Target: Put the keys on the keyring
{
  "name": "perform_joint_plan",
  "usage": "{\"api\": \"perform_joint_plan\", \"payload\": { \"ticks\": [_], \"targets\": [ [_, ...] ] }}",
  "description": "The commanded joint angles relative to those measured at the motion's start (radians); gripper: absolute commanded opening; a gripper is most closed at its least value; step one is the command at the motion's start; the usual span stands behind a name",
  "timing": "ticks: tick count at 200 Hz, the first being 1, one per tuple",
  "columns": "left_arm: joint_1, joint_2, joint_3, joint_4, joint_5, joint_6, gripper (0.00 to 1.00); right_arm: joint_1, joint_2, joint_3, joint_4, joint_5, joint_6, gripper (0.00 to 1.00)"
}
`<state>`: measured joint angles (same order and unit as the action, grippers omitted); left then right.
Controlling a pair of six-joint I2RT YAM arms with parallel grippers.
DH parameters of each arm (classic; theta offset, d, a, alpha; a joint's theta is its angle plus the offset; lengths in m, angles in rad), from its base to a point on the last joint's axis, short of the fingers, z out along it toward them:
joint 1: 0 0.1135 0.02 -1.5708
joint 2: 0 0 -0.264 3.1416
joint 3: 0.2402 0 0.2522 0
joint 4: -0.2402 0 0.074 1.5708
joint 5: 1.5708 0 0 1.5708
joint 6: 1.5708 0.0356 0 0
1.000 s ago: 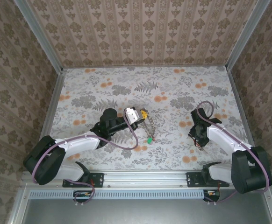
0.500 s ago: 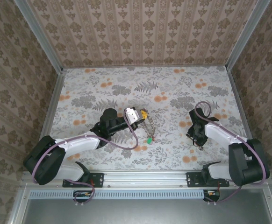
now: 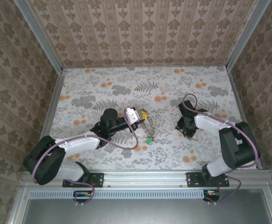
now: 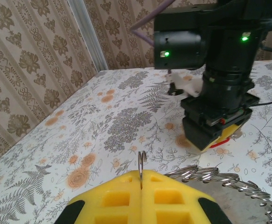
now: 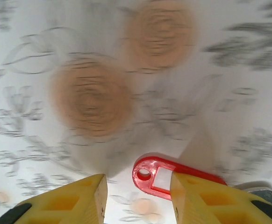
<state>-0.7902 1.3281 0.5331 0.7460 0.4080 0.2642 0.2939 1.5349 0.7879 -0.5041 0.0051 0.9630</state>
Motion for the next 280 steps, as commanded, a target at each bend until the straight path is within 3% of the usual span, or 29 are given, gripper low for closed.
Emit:
{"api": "perform_joint_plan", "payload": {
  "ticks": [1, 25, 68, 125, 174, 280],
  "targets": [
    [0.001, -0.039, 0.04, 0.027, 0.019, -0.009, 0.0, 0.017, 0.086, 0.048, 0.053, -0.087, -0.018, 0.42],
    [0.001, -0.05, 0.045, 0.0, 0.014, 0.001, 0.0, 0.017, 0.09, 0.109, 0.032, -0.08, -0.066, 0.42],
    [-0.002, -0.054, 0.056, -0.016, 0.017, 0.003, 0.0, -0.018, -0.014, 0.104, -0.071, 0.065, -0.162, 0.44],
    [-0.008, -0.047, 0.073, -0.03, 0.023, 0.003, 0.0, -0.087, -0.005, 0.03, -0.039, 0.009, -0.216, 0.47],
    [-0.013, -0.048, 0.077, -0.035, 0.022, -0.002, 0.0, -0.087, 0.024, 0.013, -0.038, -0.019, -0.215, 0.48],
    [-0.033, -0.053, 0.083, -0.045, 0.017, -0.005, 0.0, -0.046, -0.074, -0.09, 0.018, -0.174, -0.169, 0.48]
  ]
}}
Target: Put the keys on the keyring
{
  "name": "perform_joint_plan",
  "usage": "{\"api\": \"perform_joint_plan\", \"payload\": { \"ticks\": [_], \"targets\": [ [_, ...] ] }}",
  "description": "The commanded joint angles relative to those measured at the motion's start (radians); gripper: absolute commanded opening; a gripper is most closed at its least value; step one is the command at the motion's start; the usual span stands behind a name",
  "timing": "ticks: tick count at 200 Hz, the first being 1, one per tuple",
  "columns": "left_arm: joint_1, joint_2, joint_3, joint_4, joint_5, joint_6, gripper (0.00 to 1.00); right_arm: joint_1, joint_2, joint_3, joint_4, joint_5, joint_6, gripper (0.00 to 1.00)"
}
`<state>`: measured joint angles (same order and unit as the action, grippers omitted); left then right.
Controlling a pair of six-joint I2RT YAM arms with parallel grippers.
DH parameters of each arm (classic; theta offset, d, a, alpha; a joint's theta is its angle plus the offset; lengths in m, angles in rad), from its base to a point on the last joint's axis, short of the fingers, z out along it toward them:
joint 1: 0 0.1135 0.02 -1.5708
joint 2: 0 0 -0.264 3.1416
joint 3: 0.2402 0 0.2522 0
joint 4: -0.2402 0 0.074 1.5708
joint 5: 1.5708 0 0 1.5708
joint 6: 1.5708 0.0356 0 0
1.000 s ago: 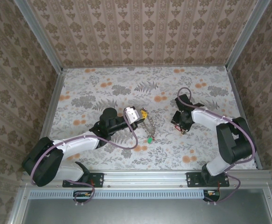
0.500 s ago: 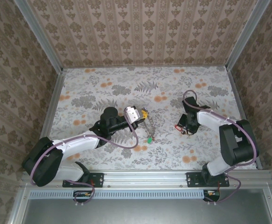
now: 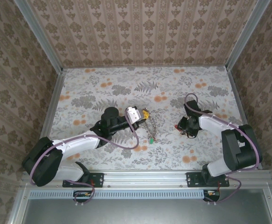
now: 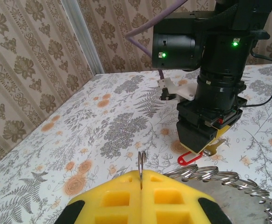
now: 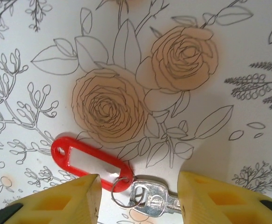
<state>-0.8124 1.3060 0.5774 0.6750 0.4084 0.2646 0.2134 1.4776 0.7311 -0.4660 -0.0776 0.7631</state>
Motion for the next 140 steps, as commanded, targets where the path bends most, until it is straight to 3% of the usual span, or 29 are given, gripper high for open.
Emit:
{"api": "perform_joint_plan", "payload": {
  "ticks": [1, 28, 70, 106, 140],
  "targets": [
    [-0.011, -0.031, 0.039, 0.026, 0.017, -0.005, 0.0, 0.035, -0.018, -0.034, -0.018, -0.091, 0.033, 0.48],
    [-0.014, -0.03, 0.04, 0.026, 0.009, -0.005, 0.0, 0.059, -0.039, -0.039, 0.003, -0.135, 0.027, 0.49],
    [-0.017, -0.033, 0.046, 0.018, -0.007, -0.007, 0.0, 0.072, -0.081, 0.06, -0.196, 0.129, -0.125, 0.49],
    [-0.024, -0.048, 0.03, 0.018, -0.045, 0.0, 0.0, 0.136, -0.053, 0.15, -0.253, 0.152, -0.281, 0.47],
    [-0.026, -0.06, 0.021, 0.018, -0.064, 0.002, 0.0, 0.216, 0.057, 0.236, -0.313, 0.218, -0.335, 0.44]
  ]
}}
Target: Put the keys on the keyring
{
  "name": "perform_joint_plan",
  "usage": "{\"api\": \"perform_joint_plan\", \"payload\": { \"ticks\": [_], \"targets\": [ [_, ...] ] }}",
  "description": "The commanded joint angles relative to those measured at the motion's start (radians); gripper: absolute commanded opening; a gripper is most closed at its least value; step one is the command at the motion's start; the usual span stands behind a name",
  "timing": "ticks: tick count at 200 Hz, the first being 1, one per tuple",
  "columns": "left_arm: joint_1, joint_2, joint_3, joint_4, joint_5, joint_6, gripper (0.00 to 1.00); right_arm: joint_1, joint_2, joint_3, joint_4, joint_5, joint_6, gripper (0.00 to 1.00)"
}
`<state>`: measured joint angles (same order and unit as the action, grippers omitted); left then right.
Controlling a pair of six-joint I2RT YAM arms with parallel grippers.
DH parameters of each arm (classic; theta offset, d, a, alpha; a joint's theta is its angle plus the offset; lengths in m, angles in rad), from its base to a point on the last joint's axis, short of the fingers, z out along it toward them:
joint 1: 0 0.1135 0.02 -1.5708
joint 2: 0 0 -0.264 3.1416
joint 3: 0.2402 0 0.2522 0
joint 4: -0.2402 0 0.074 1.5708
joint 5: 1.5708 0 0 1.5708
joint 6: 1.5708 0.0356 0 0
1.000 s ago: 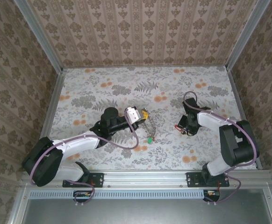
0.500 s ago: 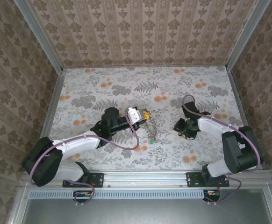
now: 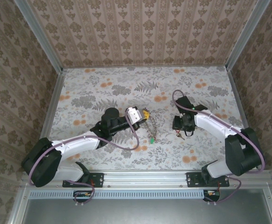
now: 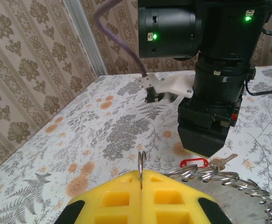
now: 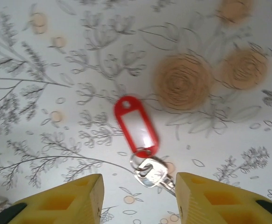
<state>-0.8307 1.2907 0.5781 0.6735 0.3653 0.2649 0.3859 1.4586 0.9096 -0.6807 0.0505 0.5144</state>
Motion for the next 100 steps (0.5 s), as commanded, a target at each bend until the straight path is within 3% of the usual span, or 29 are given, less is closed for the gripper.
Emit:
{"api": "perform_joint_plan", "payload": {
  "ticks": [1, 36, 100],
  "targets": [
    [-0.007, -0.045, 0.02, 0.02, -0.021, 0.002, 0.0, 0.046, 0.078, 0.06, -0.1, 0.094, -0.086, 0.44],
    [-0.013, -0.056, 0.01, 0.02, -0.031, 0.0, 0.0, 0.079, 0.162, 0.091, -0.12, 0.117, -0.07, 0.38],
    [-0.016, -0.064, 0.002, 0.021, -0.031, 0.003, 0.0, 0.087, 0.198, 0.092, -0.104, 0.128, -0.049, 0.37]
  ]
}}
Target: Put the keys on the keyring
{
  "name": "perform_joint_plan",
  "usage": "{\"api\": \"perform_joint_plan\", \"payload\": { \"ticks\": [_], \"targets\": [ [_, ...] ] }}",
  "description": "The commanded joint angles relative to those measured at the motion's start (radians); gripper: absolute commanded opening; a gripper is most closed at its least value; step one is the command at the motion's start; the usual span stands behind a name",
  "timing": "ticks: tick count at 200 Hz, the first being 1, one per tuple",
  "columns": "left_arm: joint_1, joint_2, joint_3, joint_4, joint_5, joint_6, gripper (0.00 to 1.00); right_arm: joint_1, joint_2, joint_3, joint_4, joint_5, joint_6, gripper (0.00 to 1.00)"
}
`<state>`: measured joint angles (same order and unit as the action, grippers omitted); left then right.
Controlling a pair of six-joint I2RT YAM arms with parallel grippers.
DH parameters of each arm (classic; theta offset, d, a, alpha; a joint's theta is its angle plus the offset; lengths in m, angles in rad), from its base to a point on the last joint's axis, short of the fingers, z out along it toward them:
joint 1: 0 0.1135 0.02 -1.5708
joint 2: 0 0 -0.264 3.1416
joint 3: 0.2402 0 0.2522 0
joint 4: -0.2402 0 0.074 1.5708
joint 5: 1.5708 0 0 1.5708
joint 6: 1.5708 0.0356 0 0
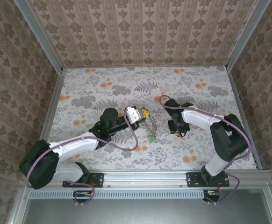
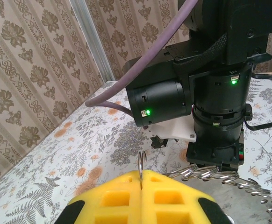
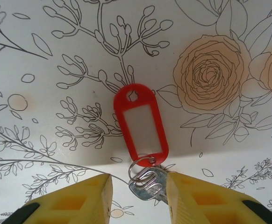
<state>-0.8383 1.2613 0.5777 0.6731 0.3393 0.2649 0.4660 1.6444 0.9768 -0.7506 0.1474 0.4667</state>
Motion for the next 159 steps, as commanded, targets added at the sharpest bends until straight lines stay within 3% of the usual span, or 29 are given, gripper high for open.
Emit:
{"api": "perform_joint_plan", "payload": {
  "ticks": [1, 159],
  "targets": [
    [-0.008, -0.034, 0.002, 0.023, -0.005, 0.003, 0.0, 0.007, 0.012, 0.026, -0.036, 0.032, -0.002, 0.37],
    [-0.011, -0.018, 0.025, -0.006, -0.001, 0.001, 0.0, 0.012, -0.045, 0.018, -0.066, 0.126, 0.02, 0.4]
  ]
}}
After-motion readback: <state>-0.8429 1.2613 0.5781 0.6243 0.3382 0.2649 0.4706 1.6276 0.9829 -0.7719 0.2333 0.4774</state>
